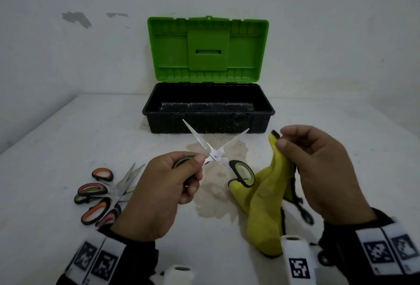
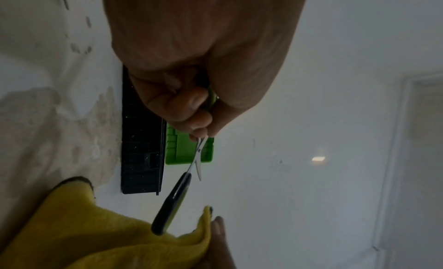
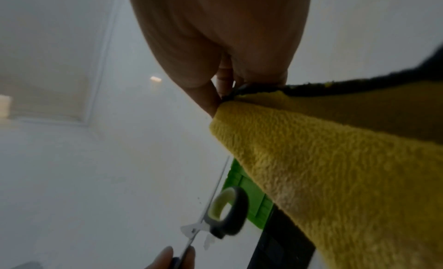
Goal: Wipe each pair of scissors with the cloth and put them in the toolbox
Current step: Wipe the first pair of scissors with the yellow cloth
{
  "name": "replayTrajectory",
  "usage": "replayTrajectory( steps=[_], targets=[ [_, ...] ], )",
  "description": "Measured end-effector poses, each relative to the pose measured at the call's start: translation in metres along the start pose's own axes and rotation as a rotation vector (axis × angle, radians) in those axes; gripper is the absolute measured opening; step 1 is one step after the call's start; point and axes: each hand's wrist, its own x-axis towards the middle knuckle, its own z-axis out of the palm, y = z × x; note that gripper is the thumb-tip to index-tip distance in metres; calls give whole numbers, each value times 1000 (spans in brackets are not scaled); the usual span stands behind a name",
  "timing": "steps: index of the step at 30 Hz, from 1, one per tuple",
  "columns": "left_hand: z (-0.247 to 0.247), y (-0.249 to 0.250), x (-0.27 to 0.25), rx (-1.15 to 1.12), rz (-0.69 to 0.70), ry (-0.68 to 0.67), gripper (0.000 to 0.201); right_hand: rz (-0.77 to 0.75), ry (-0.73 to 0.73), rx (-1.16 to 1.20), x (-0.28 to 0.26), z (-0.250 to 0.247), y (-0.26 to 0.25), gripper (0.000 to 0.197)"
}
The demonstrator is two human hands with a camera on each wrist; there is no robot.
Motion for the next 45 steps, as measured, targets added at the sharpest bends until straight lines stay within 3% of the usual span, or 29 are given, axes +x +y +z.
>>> replayTrajectory(
  steps=[3, 7, 11, 21, 29, 33, 40, 45],
  targets=[
    [4, -1, -2, 47, 7, 0, 14, -107, -98, 2, -3, 8, -16, 20],
    [8, -2, -2, 132, 25, 22, 12, -193, -179, -171, -12, 32, -18, 18],
    [8, -5, -3, 143, 21, 38, 13, -271, -165, -400, -22, 47, -10, 19],
    [16, -9, -2, 50, 38, 90, 3, -497, -30, -575, -28, 57, -5, 16],
    [18, -5, -4, 97, 75, 110, 12, -328, 20, -499, -16, 49, -10, 8],
    [15, 0, -3, 139, 75, 99, 14, -367, -48, -507, -20, 51, -14, 8],
    [14, 2, -4, 150, 84, 79, 15, -285, 124, -456, -3, 36, -12, 13],
    [15, 6, -4, 147, 78, 57, 14, -347, 8, -454, -18, 47, -18, 11]
  ],
)
